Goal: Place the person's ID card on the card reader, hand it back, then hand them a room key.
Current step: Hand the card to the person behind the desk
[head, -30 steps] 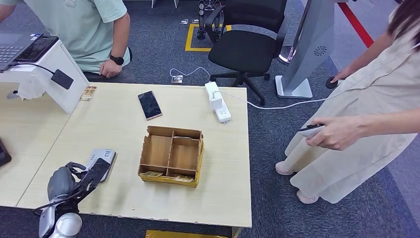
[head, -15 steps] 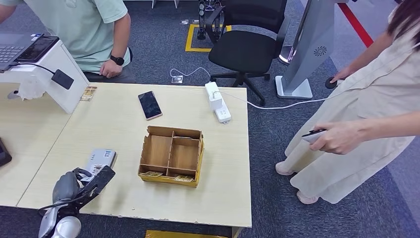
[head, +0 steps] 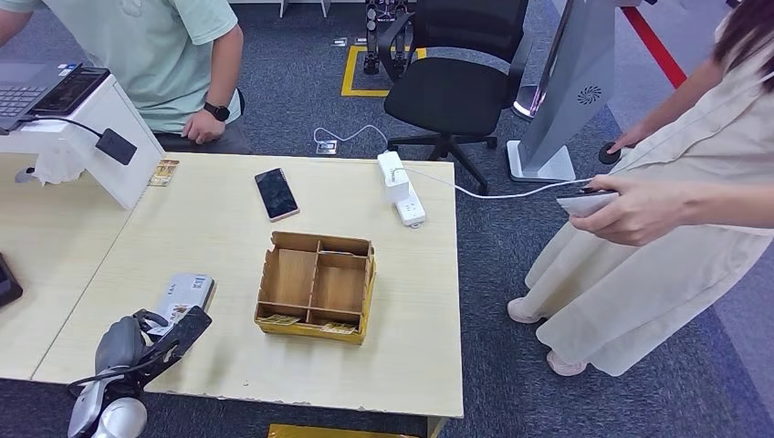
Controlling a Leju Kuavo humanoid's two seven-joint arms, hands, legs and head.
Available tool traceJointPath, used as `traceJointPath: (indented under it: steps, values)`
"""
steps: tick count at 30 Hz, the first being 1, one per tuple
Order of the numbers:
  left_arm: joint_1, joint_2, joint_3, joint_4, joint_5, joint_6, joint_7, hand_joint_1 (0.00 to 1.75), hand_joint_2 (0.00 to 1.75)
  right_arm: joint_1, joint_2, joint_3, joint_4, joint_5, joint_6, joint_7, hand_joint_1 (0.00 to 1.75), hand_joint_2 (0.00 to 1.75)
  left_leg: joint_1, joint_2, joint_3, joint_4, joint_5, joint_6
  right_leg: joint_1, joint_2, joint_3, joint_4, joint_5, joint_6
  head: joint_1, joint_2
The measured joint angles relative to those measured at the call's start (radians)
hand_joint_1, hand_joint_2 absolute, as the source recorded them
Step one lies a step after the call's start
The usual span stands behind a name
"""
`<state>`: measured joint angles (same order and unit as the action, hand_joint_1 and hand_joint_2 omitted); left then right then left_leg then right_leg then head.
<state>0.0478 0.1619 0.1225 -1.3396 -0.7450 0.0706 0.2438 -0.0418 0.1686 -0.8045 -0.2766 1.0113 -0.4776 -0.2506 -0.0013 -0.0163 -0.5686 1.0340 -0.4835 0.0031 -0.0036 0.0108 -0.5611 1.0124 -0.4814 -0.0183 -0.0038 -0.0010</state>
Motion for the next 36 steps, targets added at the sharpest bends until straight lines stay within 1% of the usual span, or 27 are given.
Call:
traceJointPath:
  steps: [7, 9, 15, 21, 25, 29, 32, 36]
  values:
    - [-0.002, 0.001, -0.001, 0.0, -0.001, 0.002, 0.0, 1.75, 1.75, -0.001, 0.0, 0.0, 0.0, 0.001, 0.0, 0.0, 0.0, 1.75, 0.0, 0.0, 0.0, 0.0, 0.0, 0.0, 0.0, 0.0, 0.0, 0.0, 0.0, 0.0, 0.0, 0.0]
    - [-0.005, 0.0, -0.001, -0.001, 0.0, 0.02, -0.009, 1.75, 1.75, -0.002, 0.0, 0.0, 0.0, 0.002, 0.0, 0.0, 0.0, 1.75, 0.0, 0.0, 0.0, 0.0, 0.0, 0.0, 0.0, 0.0, 0.0, 0.0, 0.0, 0.0, 0.0, 0.0]
    - [-0.01, -0.009, -0.001, -0.047, 0.047, 0.125, -0.084, 1.75, 1.75, -0.004, 0.0, -0.004, 0.0, 0.003, 0.0, -0.003, 0.0, 1.75, 0.0, 0.0, 0.0, 0.0, 0.001, 0.0, 0.0, 0.0, -0.001, 0.0, 0.001, -0.001, 0.0, 0.0]
    - [-0.029, -0.023, -0.001, -0.124, 0.11, 0.251, -0.187, 1.75, 1.75, -0.004, 0.001, -0.013, 0.0, 0.013, -0.001, -0.005, 0.0, 1.75, 0.0, 0.0, -0.001, 0.0, 0.001, 0.0, 0.0, 0.0, -0.002, 0.0, 0.001, 0.0, 0.0, 0.0]
    - [-0.062, -0.027, -0.001, -0.142, 0.121, 0.308, -0.228, 1.75, 1.75, -0.005, 0.004, -0.015, 0.0, 0.024, -0.002, -0.005, 0.0, 1.75, 0.0, 0.0, -0.002, 0.0, 0.001, 0.0, 0.0, 0.0, -0.003, 0.0, 0.002, 0.0, 0.0, 0.0]
    - [-0.106, -0.027, -0.001, -0.142, 0.13, 0.331, -0.249, 1.75, 1.75, -0.005, 0.006, -0.015, 0.003, 0.033, -0.004, -0.006, 0.0, 1.75, 0.0, 0.0, -0.002, 0.0, 0.001, 0.0, 0.0, 0.0, -0.003, 0.0, 0.002, 0.001, 0.0, 0.0]
    - [-0.142, -0.028, -0.001, -0.138, 0.13, 0.34, -0.251, 1.75, 1.75, -0.006, 0.007, -0.015, 0.004, 0.036, -0.004, -0.005, 0.0, 1.75, 0.0, 0.0, -0.002, 0.0, 0.002, 0.0, 0.0, 0.0, -0.003, 0.0, 0.002, 0.001, 0.0, 0.0]
    - [-0.2, -0.031, -0.001, -0.115, 0.13, 0.366, -0.225, 1.75, 1.75, -0.016, 0.011, -0.015, 0.004, 0.047, -0.003, 0.003, 0.0, 1.75, 0.0, 0.0, -0.002, 0.0, 0.002, 0.0, 0.0, 0.0, -0.003, 0.0, 0.002, 0.001, 0.0, 0.0]
